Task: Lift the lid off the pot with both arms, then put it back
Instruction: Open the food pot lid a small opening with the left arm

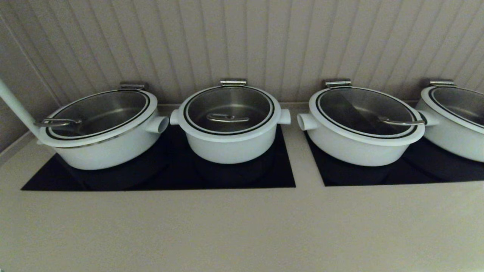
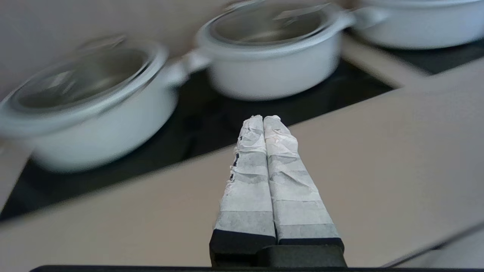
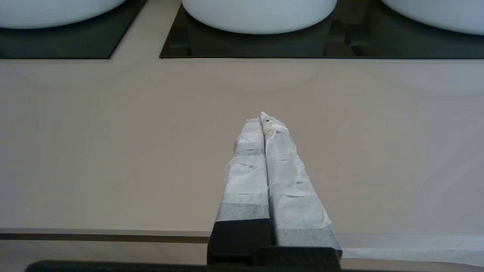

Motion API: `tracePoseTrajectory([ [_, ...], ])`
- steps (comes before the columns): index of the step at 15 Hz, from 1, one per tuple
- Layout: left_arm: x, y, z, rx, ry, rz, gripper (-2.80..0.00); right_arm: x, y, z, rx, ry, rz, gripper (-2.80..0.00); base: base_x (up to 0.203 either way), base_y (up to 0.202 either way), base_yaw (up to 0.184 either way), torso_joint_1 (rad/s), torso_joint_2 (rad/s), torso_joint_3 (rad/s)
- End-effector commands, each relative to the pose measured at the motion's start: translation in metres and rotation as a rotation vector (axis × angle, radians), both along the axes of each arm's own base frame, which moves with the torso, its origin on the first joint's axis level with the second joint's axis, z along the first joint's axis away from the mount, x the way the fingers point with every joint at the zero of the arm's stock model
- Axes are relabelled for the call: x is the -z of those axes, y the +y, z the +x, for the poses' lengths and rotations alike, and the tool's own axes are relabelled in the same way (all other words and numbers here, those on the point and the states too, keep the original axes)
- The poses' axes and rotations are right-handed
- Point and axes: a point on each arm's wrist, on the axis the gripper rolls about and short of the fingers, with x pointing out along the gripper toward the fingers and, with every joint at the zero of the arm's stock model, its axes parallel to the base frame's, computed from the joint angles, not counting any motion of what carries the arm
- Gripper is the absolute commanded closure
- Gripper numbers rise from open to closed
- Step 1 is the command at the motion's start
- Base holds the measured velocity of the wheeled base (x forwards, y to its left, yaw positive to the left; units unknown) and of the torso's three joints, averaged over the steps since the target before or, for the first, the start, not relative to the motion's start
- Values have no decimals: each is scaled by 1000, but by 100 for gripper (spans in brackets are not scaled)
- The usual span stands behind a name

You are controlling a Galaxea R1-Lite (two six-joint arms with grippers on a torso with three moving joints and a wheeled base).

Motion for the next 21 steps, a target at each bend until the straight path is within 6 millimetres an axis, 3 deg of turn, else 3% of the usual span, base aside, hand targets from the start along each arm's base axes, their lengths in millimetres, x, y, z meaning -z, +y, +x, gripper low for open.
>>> tracePoseTrajectory([
  [1,-32,-3,22,123,74,17,0,0,0,0,-1,2,-1,0,0,0,0,0,0,0],
  [4,-53,-6,44,274,127,42,0,0,0,0,-1,2,-1,0,0,0,0,0,0,0],
  [9,-66,-11,89,378,219,122,0,0,0,0,-1,2,-1,0,0,0,0,0,0,0],
  [16,-46,-18,110,459,347,140,0,0,0,0,-1,2,-1,0,0,0,0,0,0,0],
  [21,-31,-33,146,541,473,146,0,0,0,0,-1,2,-1,0,0,0,0,0,0,0],
])
